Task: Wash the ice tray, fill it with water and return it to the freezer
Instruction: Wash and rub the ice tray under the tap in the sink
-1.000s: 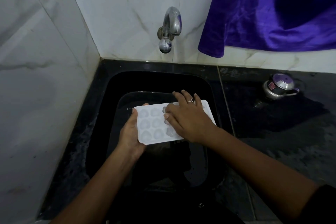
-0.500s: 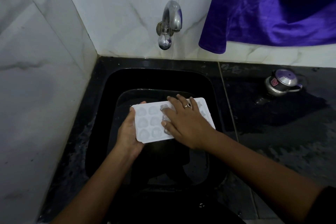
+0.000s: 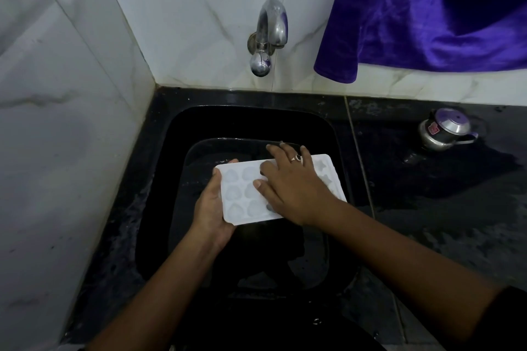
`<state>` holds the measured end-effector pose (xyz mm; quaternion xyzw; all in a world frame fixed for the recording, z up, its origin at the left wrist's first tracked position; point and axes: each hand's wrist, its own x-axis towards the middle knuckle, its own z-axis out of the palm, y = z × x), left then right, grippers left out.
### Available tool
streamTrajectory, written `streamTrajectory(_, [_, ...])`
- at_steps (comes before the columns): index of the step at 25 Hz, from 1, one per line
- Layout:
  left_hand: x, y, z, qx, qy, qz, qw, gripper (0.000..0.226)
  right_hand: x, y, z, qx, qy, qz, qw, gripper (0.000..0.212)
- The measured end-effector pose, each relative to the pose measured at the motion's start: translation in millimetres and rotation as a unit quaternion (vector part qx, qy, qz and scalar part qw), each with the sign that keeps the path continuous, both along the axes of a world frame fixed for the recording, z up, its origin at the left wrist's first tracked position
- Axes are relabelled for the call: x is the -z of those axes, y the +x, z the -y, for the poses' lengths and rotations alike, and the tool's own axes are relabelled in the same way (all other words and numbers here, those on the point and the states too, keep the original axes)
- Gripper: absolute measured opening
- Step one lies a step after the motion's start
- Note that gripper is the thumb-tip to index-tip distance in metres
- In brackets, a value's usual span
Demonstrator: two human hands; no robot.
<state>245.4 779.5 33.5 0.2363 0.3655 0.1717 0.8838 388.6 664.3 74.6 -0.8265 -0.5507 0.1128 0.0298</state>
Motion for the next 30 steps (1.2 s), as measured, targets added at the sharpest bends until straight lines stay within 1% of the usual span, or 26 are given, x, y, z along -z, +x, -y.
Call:
streamTrajectory(1, [-2, 0, 0, -0.003, 0.001, 0.0, 1.0, 0.045, 0, -1, 0, -0.005, 0.0, -0.014, 1.0, 0.066])
streamTrajectory(2, [-3, 0, -3, -0.008, 0.006, -0.003, 1.0, 0.045, -1, -1, 1, -0.005, 0.004, -0.038, 0.999, 0.062])
streamTrajectory(5, [-4, -1, -8, -0.011, 0.017, -0.009, 1.0, 0.049, -11, 3, -1, 0.025, 0.019, -0.123, 0.992, 0.044])
streamTrajectory(7, [-6, -1, -6, -0.004, 0.015, -0.012, 1.0, 0.049, -16, 6, -7, 0.03, 0.009, -0.137, 0.99, 0.044])
streamTrajectory(8, [-7, -1, -5, -0.001, 0.015, -0.013, 1.0, 0.048, -18, 8, -9, 0.026, -0.001, -0.13, 0.991, 0.045])
streamTrajectory(9, [-7, -1, -3, 0.002, 0.016, -0.011, 1.0, 0.048, -19, 11, -9, 0.015, -0.013, -0.106, 0.994, 0.046])
streamTrajectory(10, [-7, -2, -2, 0.003, 0.016, -0.013, 1.0, 0.048, -19, 13, -9, -0.005, -0.02, -0.057, 0.998, 0.049])
streamTrajectory(12, [-5, -1, -1, 0.005, 0.015, -0.008, 1.0, 0.049, -19, 12, -7, -0.049, -0.028, 0.069, 0.996, 0.058])
streamTrajectory(13, [-4, -1, -2, 0.001, 0.007, -0.003, 1.0, 0.049, -19, 10, -6, -0.064, -0.026, 0.101, 0.992, 0.06])
streamTrajectory(14, [-5, -1, -3, -0.006, -0.003, 0.002, 1.0, 0.048, -18, 7, -3, -0.066, -0.024, 0.093, 0.993, 0.059])
streamTrajectory(15, [-5, -1, -5, -0.012, -0.011, 0.007, 1.0, 0.046, -16, 5, 0, -0.062, -0.016, 0.052, 0.997, 0.056])
streamTrajectory(17, [-6, -3, -7, -0.013, -0.023, 0.014, 1.0, 0.047, -14, 11, 7, -0.043, -0.011, -0.06, 0.997, 0.053])
streamTrajectory(18, [-7, -4, -6, -0.007, -0.024, 0.012, 1.0, 0.049, -14, 18, 9, -0.037, -0.011, -0.092, 0.995, 0.053])
streamTrajectory(19, [-6, -3, -4, -0.001, -0.021, 0.01, 1.0, 0.05, -14, 23, 8, -0.03, -0.009, -0.104, 0.994, 0.053])
streamTrajectory(20, [-6, -1, -1, 0.002, -0.014, 0.006, 1.0, 0.049, -14, 26, 6, -0.025, -0.014, -0.084, 0.996, 0.054])
streamTrajectory(21, [-5, 1, 2, 0.005, -0.008, 0.003, 1.0, 0.048, -12, 25, 3, -0.031, -0.023, -0.027, 0.999, 0.056])
streamTrajectory(23, [-2, 3, 4, 0.007, -0.014, 0.005, 1.0, 0.049, -12, 17, -2, -0.059, -0.049, 0.096, 0.992, 0.062])
streamTrajectory(24, [0, 3, 2, 0.006, -0.021, 0.006, 1.0, 0.051, -13, 12, 0, -0.071, -0.047, 0.118, 0.989, 0.064])
streamTrajectory(25, [3, 2, -1, 0.003, -0.023, 0.005, 1.0, 0.053, -13, 9, 2, -0.079, -0.038, 0.105, 0.991, 0.064])
streamTrajectory(26, [5, 1, -5, -0.004, -0.023, 0.004, 1.0, 0.054, -12, 10, 5, -0.078, -0.027, 0.058, 0.995, 0.061])
streamTrajectory(28, [8, -1, -9, -0.014, -0.02, 0.001, 1.0, 0.054, -16, 19, 8, -0.05, -0.02, -0.081, 0.995, 0.051])
streamTrajectory(29, [6, -1, -8, -0.01, -0.021, 0.004, 1.0, 0.054, -17, 24, 9, -0.034, -0.016, -0.126, 0.991, 0.048])
streamTrajectory(30, [4, -1, -6, -0.002, -0.019, 0.005, 1.0, 0.054, -18, 29, 7, -0.019, -0.008, -0.142, 0.99, 0.048])
